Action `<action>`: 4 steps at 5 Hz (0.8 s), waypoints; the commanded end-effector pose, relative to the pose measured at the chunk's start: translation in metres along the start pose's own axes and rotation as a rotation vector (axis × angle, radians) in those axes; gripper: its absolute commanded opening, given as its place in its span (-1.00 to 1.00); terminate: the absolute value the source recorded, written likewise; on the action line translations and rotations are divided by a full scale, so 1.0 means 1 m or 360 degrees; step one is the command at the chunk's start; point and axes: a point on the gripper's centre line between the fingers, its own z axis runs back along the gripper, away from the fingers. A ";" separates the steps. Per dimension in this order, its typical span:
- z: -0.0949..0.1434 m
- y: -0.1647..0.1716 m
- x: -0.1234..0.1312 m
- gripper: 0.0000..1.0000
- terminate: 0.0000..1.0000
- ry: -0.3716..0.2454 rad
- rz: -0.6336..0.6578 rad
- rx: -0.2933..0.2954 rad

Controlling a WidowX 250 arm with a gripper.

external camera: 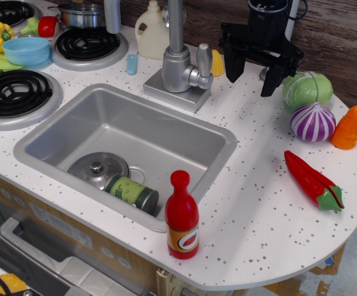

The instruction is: Put red bottle in sink

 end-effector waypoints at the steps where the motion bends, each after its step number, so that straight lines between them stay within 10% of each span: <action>1: 0.000 0.000 0.000 1.00 -1.00 0.0000 0.0000 0.0000; 4: 0.080 -0.005 -0.093 1.00 -1.00 0.0074 0.0243 0.0079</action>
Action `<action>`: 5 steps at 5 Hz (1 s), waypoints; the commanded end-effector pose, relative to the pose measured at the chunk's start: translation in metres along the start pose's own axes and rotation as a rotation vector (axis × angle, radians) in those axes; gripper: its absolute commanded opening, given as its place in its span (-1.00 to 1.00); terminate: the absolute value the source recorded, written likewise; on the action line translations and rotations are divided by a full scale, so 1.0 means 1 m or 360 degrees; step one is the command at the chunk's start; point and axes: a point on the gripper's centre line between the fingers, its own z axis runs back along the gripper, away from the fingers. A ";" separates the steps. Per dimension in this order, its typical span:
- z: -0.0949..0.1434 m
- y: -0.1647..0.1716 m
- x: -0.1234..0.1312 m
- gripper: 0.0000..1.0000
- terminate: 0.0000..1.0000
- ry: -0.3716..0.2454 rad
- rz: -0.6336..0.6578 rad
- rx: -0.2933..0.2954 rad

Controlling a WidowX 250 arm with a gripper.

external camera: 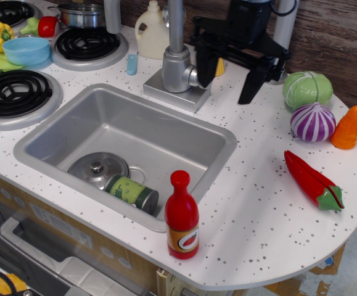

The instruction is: Put red bottle in sink

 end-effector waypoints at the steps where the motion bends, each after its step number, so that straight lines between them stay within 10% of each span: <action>1: 0.035 -0.005 -0.049 1.00 -1.00 -0.0089 0.0036 -0.0079; 5: 0.001 -0.021 -0.109 1.00 -1.00 -0.0086 0.0046 -0.0299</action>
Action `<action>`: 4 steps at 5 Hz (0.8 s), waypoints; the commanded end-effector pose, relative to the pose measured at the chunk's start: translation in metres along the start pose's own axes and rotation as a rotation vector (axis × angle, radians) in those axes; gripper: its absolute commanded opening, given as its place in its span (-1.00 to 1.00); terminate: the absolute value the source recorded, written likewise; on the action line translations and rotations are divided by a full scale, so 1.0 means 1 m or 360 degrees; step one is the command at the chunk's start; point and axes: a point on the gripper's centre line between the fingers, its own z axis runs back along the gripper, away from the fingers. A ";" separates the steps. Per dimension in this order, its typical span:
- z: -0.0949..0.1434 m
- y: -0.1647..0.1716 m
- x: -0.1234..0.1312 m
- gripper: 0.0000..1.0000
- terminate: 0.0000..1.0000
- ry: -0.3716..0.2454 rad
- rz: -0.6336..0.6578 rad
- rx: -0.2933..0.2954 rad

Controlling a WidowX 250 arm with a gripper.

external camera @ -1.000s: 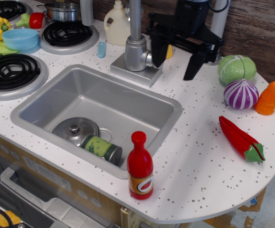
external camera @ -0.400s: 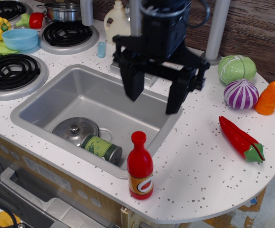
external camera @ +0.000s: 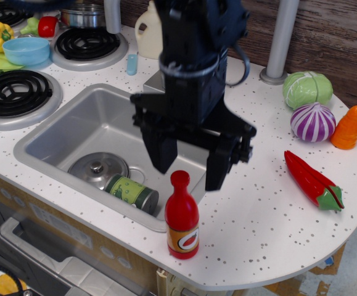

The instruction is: Put red bottle in sink

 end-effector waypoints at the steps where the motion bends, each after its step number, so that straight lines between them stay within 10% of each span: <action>1: -0.012 -0.003 -0.001 1.00 -1.00 -0.0070 0.0005 -0.0054; 2: -0.025 -0.001 -0.004 1.00 -1.00 -0.0097 0.0012 -0.0092; 3: -0.029 -0.003 -0.004 -1.00 -1.00 -0.0114 0.0025 -0.0096; 4: -0.025 -0.006 -0.004 -1.00 -1.00 -0.0107 0.0040 -0.0089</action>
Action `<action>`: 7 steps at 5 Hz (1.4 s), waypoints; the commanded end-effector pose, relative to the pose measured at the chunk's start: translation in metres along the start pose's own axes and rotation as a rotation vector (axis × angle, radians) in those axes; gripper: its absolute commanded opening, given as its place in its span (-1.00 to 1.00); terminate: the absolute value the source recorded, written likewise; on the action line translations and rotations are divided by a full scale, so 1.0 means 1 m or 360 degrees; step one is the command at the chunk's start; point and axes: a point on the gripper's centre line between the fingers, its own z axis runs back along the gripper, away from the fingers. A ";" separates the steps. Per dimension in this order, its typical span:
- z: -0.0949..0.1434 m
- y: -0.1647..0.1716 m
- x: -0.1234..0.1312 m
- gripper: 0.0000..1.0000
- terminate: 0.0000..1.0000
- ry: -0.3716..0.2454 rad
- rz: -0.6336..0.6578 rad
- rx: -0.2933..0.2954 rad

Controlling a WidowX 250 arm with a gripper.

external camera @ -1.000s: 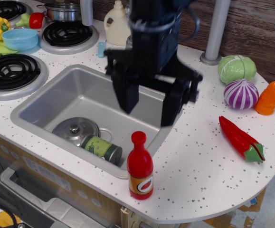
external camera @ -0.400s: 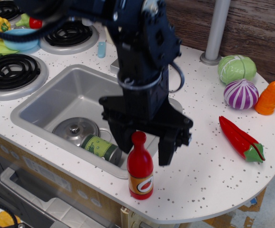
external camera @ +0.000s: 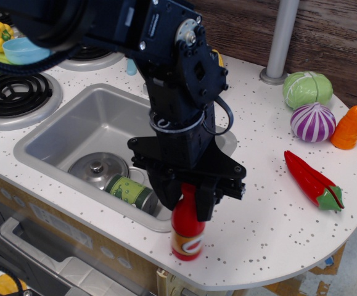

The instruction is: Put red bottle in sink

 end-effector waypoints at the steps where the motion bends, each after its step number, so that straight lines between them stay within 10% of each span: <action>1: 0.013 -0.003 0.009 -1.00 -1.00 -0.0001 0.0010 -0.0006; 4: 0.020 0.048 0.107 -1.00 -1.00 -0.0087 -0.0187 0.0260; 7: -0.028 0.109 0.151 -1.00 -1.00 -0.0100 -0.0319 0.0209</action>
